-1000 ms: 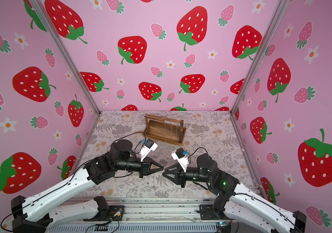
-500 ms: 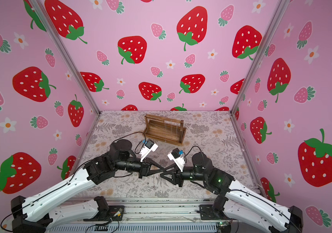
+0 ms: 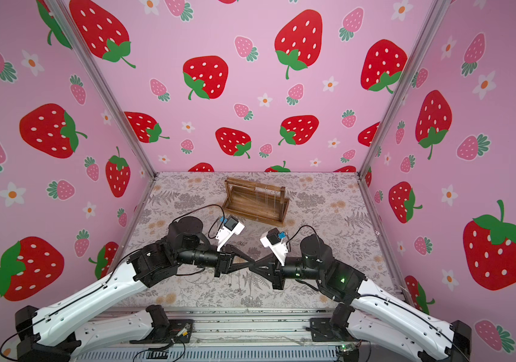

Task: Take the necklace off the jewelry display stand
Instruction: Place the necklace at the center of the board.

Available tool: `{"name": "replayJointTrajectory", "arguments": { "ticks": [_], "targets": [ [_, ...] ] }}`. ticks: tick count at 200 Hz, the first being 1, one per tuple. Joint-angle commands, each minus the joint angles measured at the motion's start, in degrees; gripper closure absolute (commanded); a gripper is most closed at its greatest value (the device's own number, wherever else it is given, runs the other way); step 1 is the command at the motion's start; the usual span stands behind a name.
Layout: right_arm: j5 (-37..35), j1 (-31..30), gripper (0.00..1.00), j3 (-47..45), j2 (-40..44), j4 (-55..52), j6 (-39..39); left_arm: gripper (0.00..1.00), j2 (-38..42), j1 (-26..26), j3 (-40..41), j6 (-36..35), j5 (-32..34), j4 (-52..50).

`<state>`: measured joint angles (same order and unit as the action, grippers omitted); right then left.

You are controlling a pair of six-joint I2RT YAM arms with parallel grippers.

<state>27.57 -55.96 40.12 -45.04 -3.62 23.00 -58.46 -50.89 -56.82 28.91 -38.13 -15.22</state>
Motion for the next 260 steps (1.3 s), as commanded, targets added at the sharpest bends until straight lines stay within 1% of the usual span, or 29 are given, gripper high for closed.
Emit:
{"name": "replayJointTrajectory", "arguments": {
  "ticks": [1,6,13,16,24,37,42,53,68,93,111,117,130,144,152,164,167,171,173,175,182,185,199,217,260],
  "targets": [
    [-0.17,-0.33,1.00,0.14,0.91,1.24,0.19,1.00,0.97,0.01,-0.87,-0.55,-0.09,0.40],
    [-0.13,-0.29,1.00,-0.10,0.91,1.33,0.35,1.00,1.07,0.01,-0.96,-0.79,0.25,0.08],
    [-0.06,-0.29,1.00,-0.33,0.96,1.35,0.59,0.96,1.28,-0.02,-1.18,-1.13,1.08,-0.63],
    [-0.06,-0.29,1.00,-0.45,1.00,1.45,0.70,0.90,1.40,0.00,-1.27,-1.32,1.48,-0.94],
    [-0.07,-0.37,1.00,-0.80,1.09,1.58,0.96,0.81,1.79,0.01,-1.45,-1.94,3.03,-1.95],
    [-0.22,-0.42,1.00,-1.17,1.18,1.59,1.34,0.63,2.58,0.01,-1.69,-2.98,6.29,-3.74],
    [-0.36,-0.46,1.00,-1.27,1.18,1.55,1.49,0.59,3.04,0.06,-1.72,-3.49,7.69,-4.46],
    [-0.88,-0.51,1.00,-1.19,1.01,0.86,1.78,0.53,4.09,0.07,-1.88,-4.70,11.35,-6.19],
    [-1.36,-0.55,1.00,-0.82,0.57,-0.30,1.79,0.48,5.45,0.09,-2.71,-6.44,16.69,-9.35],
    [-4.01,-0.64,1.00,-1.03,-0.46,-1.69,3.15,0.48,9.15,0.10,-4.21,-9.04,25.03,-14.38],
    [-5.57,-0.72,1.00,-1.94,-1.79,-2.12,4.44,0.47,13.10,0.05,-3.83,-9.78,29.86,-17.33],
    [-6.13,-0.73,1.00,-2.26,-2.24,-2.18,4.86,0.47,14.56,0.07,-3.38,-9.91,32.61,-17.97],
    [-6.74,-0.88,1.00,-3.20,-3.38,-1.88,5.55,0.46,18.43,0.08,-1.31,-9.75,35.09,-18.48],
    [-6.74,-0.99,1.00,-4.19,-4.52,-0.88,6.06,0.41,22.90,0.05,1.69,-9.40,35.82,-17.56],
    [-6.59,-0.99,1.00,-4.78,-5.12,-0.03,6.54,0.35,25.45,0.09,3.45,-8.93,36.13,-17.00],
    [-6.24,-1.08,1.00,-5.59,-5.91,1.47,7.19,0.21,28.68,0.08,5.54,-8.07,36.96,-16.70],
    [-6.17,-1.18,1.00,-5.81,-6.26,2.01,7.43,0.17,29.36,0.09,5.90,-7.92,37.25,-16.89],
    [-6.14,-1.17,1.00,-6.02,-6.55,2.44,7.64,0.08,30.17,0.09,6.30,-7.75,37.56,-17.05],
    [-6.13,-1.16,1.00,-6.02,-6.60,2.50,7.70,0.02,30.56,0.09,6.53,-7.73,37.64,-17.12],
    [-6.06,-1.16,1.00,-6.08,-6.74,2.72,7.74,0.00,30.98,0.09,6.67,-7.70,37.72,-17.17],
    [-5.87,-1.25,1.00,-6.12,-6.81,3.12,7.84,0.01,32.34,0.08,7.28,-7.56,37.99,-17.43],
    [-5.79,-1.30,1.00,-6.11,-8.39,3.29,7.84,0.01,32.82,0.09,7.51,-7.59,38.11,-17.47],
    [-5.52,-1.36,1.00,-6.13,-10.00,3.85,7.93,0.01,34.80,0.08,8.75,-7.57,38.03,-17.34],
    [-5.75,-1.43,1.00,-6.11,-11.37,4.26,8.26,0.01,36.28,0.10,9.82,-7.57,37.03,-16.79],
    [-8.67,-1.52,1.00,-7.63,-10.73,2.98,9.46,0.00,37.34,0.07,10.85,-6.85,34.94,-15.73]
  ]
}}
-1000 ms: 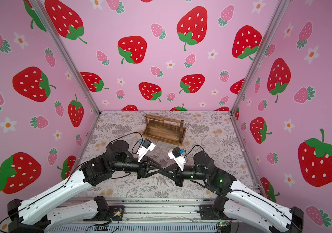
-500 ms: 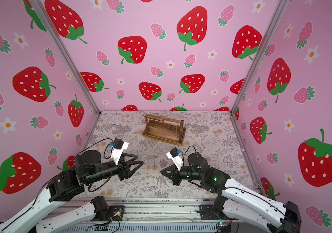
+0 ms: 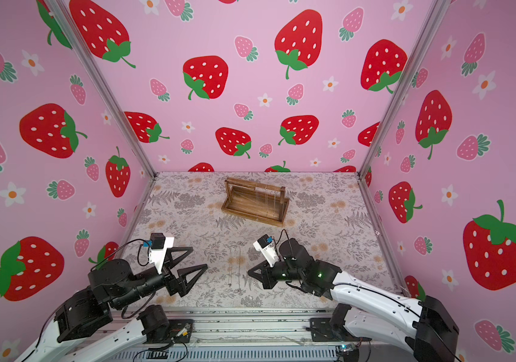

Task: Take the necklace off the jewelry display stand
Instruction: Place the necklace at the center of the board.

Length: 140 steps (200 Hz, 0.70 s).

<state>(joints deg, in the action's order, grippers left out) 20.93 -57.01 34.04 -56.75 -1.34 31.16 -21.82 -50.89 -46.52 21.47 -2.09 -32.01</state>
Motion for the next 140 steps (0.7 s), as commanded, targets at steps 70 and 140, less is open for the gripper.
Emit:
{"name": "replayJointTrajectory", "arguments": {
  "ticks": [70,140],
  "targets": [
    [-1.70,-0.55,1.00,-7.73,2.70,3.78,6.34,0.11,1.69,0.05,0.64,1.96,-3.86,1.11],
    [-1.15,-0.73,1.00,-7.15,2.81,6.62,6.31,0.16,4.89,0.09,1.30,2.57,-1.28,-0.91]
  ]
}}
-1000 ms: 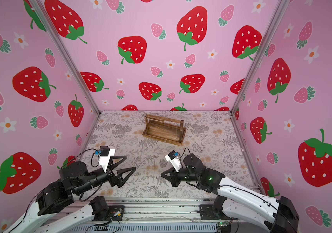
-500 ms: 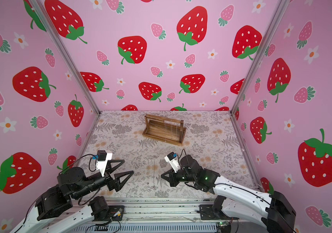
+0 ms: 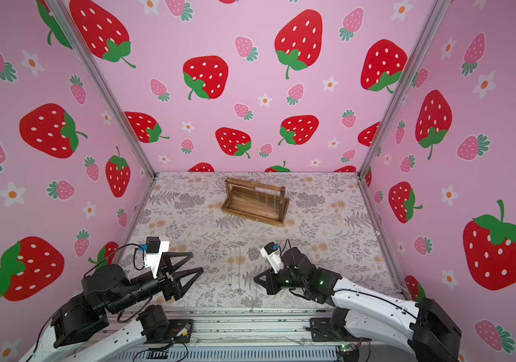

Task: Take the necklace off the jewelry display stand
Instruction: Place the necklace at the center of the board.

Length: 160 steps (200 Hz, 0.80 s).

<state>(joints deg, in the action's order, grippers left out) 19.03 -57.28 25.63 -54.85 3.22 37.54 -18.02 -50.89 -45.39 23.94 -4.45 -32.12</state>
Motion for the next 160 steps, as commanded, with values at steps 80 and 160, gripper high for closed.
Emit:
{"name": "replayJointTrajectory", "arguments": {
  "ticks": [80,160],
  "targets": [
    [2.62,-0.47,1.00,5.49,1.46,1.17,-2.60,0.16,1.41,0.09,0.35,-0.48,1.97,-2.34],
    [4.11,-0.47,1.00,5.65,-0.40,2.89,-2.69,0.16,2.88,0.07,0.56,-0.48,2.40,-3.49]
  ]
}}
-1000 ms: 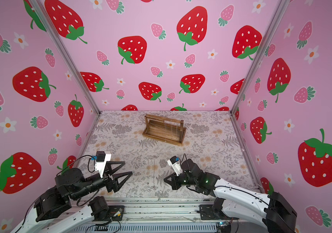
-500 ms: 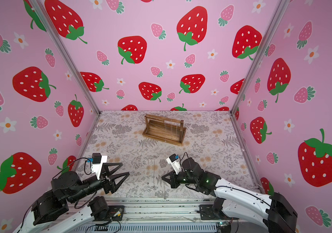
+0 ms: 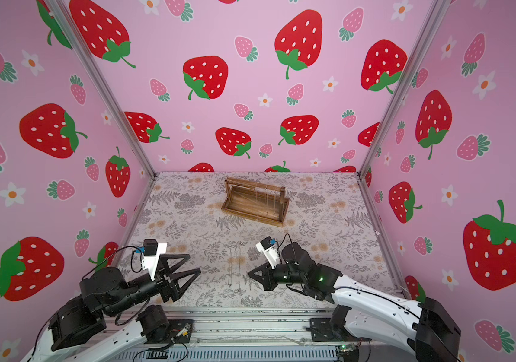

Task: Take the necklace off the jewelry display stand
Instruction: Place the necklace at the center of the board.

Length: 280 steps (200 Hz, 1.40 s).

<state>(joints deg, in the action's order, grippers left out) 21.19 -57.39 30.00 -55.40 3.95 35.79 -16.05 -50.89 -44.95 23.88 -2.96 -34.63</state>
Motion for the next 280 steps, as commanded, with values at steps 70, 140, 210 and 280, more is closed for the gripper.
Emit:
{"name": "replayJointTrajectory", "arguments": {
  "ticks": [70,140,210,280],
  "targets": [
    [0.98,-0.36,1.00,1.08,-1.47,3.25,-0.72,0.16,0.64,0.08,-0.11,0.12,0.32,-1.01],
    [-5.33,-0.38,1.00,3.75,-7.78,2.44,-2.25,0.16,0.42,0.04,-0.76,-0.25,1.45,-2.26],
    [-13.35,0.23,1.00,10.28,-21.89,2.65,-5.53,0.15,-6.26,0.09,-3.46,-5.57,2.60,-1.02],
    [-18.99,3.21,1.00,15.61,-33.33,3.26,-5.34,0.15,-9.72,0.07,-4.77,-9.77,3.18,0.74]
  ]
}}
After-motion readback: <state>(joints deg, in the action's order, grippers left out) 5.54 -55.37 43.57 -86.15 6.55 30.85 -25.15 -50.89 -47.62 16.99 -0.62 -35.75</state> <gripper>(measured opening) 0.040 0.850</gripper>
